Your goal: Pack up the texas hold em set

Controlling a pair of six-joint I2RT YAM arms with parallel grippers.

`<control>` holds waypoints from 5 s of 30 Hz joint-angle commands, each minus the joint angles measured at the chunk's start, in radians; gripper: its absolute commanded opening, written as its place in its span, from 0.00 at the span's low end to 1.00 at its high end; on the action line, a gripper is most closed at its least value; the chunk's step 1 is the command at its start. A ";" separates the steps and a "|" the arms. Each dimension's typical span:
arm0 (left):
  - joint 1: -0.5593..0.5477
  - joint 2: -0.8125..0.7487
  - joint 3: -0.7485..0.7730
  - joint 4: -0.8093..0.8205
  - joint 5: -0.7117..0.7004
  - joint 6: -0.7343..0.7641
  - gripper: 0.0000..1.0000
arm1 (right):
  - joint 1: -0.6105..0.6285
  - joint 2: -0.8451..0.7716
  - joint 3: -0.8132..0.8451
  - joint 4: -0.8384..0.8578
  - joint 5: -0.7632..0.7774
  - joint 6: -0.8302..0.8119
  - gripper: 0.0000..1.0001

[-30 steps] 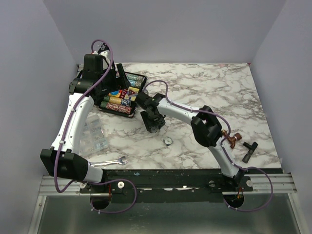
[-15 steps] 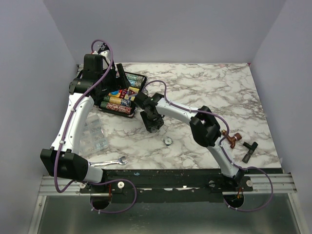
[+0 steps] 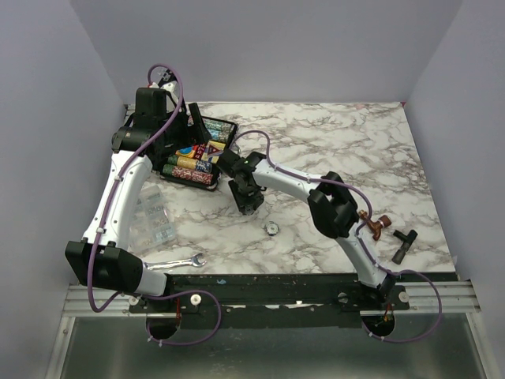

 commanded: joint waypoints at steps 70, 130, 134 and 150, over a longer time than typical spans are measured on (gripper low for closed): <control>-0.097 -0.356 -0.741 -0.068 -0.197 -0.385 0.87 | -0.073 -0.925 -0.961 0.504 0.065 -0.034 0.62; -0.004 -0.096 -0.916 0.029 -0.389 -0.773 0.48 | -0.076 -0.997 -1.050 0.544 0.013 -0.057 0.61; -0.011 -0.098 -0.917 0.027 -0.395 -0.778 0.45 | -0.076 -1.004 -1.054 0.542 0.016 -0.055 0.61; -0.036 -0.115 -0.938 0.072 -0.357 -0.737 0.27 | -0.077 -1.004 -1.063 0.548 0.019 -0.050 0.61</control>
